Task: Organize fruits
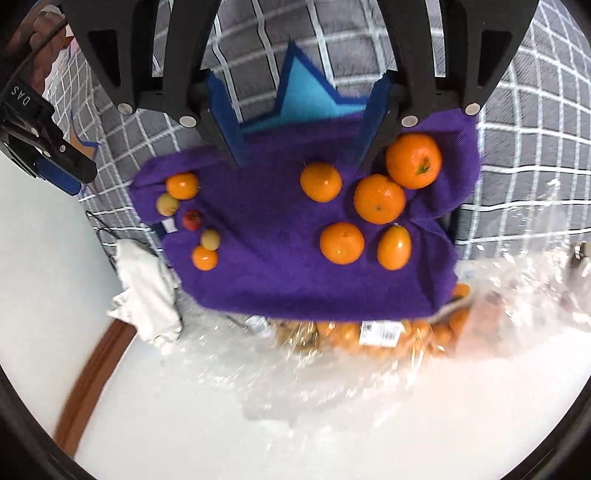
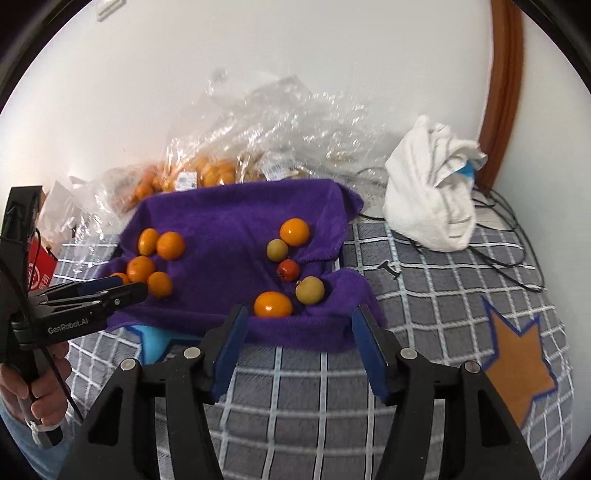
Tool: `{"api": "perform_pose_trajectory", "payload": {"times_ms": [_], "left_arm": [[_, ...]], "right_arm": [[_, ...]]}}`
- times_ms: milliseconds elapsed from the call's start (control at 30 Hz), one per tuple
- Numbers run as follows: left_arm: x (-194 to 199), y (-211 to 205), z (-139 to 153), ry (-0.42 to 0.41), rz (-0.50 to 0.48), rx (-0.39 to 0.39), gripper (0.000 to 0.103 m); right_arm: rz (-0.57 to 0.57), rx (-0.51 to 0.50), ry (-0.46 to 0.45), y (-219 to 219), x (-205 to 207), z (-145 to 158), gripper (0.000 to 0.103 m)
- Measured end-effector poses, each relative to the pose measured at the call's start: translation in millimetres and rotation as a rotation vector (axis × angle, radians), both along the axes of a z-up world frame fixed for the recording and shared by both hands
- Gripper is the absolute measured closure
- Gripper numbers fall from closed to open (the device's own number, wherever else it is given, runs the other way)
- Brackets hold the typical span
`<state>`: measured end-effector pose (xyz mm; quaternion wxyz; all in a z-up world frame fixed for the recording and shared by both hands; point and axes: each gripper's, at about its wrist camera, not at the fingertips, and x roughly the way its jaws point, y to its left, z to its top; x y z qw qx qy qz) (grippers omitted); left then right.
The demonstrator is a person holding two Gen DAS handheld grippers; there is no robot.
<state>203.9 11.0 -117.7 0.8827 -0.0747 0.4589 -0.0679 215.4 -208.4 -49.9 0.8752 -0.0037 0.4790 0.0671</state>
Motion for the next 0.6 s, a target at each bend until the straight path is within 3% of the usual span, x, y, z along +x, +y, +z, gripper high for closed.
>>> {"api": "perform_pose_trajectory", "payload": {"times_ms": [300,400,600], "left_arm": [[-59.0,-1.0,39.4,-0.103,0.038,0.051,0.042],[-74.0,-6.4,48.1,-0.134,0.048,0.073,0.032],[-103.5,-15.9,62.2,-0.188,0.065,0.126,0.024]], "right_arm": [[-0.042,-0.001,-0.044,-1.7,-54.3,41.7,0.039],[-0.049,-0.011,-0.081,-3.6,-69.6,50.5,0.022],[-0.046,-0.004,-0.165,-5.9,-101.6,65.1,0.007]]}}
